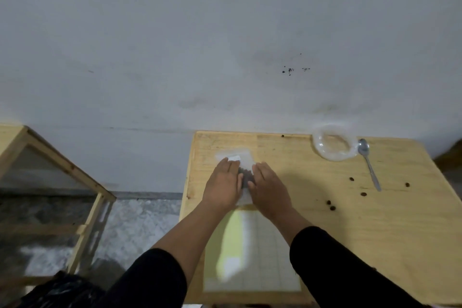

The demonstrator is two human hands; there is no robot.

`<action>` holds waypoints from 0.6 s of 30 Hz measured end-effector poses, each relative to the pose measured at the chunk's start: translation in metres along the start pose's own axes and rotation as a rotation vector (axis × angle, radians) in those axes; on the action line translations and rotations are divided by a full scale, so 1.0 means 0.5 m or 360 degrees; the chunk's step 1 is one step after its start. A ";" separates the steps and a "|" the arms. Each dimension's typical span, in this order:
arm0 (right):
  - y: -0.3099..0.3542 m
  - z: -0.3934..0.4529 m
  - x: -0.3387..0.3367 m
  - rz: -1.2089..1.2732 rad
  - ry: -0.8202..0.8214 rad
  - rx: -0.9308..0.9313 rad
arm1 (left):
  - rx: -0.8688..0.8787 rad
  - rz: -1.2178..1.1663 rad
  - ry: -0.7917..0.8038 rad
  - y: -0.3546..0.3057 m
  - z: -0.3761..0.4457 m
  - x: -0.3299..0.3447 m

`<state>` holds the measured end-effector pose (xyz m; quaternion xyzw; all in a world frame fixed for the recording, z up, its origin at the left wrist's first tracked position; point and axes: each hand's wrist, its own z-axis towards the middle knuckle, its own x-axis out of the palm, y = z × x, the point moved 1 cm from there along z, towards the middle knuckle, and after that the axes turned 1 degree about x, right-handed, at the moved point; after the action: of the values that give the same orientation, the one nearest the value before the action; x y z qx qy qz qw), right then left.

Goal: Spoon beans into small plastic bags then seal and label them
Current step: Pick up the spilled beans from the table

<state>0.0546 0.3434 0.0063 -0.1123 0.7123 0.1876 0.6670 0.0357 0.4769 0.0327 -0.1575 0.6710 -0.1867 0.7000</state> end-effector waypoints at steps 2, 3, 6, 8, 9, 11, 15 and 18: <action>-0.006 -0.044 -0.004 -0.0017 0.0019 0.0089 | 0.0137 -0.0022 -0.0033 -0.024 -0.022 -0.002; -0.011 -0.069 -0.011 0.0001 -0.0019 0.0144 | 0.0196 -0.0021 -0.0030 -0.035 -0.033 0.003; -0.029 -0.156 -0.031 0.0079 -0.0142 0.0261 | 0.0334 -0.0042 0.0098 -0.071 -0.068 0.039; -0.056 -0.215 -0.022 0.0104 -0.0203 0.0392 | 0.0463 0.0001 0.0240 -0.091 -0.091 0.073; -0.073 -0.244 -0.015 0.0106 -0.0208 0.0462 | 0.0495 0.0051 0.0272 -0.106 -0.104 0.084; -0.112 -0.301 -0.002 0.0144 -0.0260 0.0626 | 0.0548 -0.0017 0.0177 -0.137 -0.127 0.110; -0.194 -0.389 0.022 0.0303 -0.0232 0.0972 | 0.0574 -0.0017 0.0323 -0.201 -0.173 0.161; -0.251 -0.437 0.036 0.0366 -0.0225 0.1032 | 0.0453 -0.0007 0.0442 -0.240 -0.179 0.212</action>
<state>-0.0938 0.1403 -0.0176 0.1995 0.6949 0.0329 0.6901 -0.0564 0.3239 -0.0085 -0.0311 0.7276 -0.3011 0.6157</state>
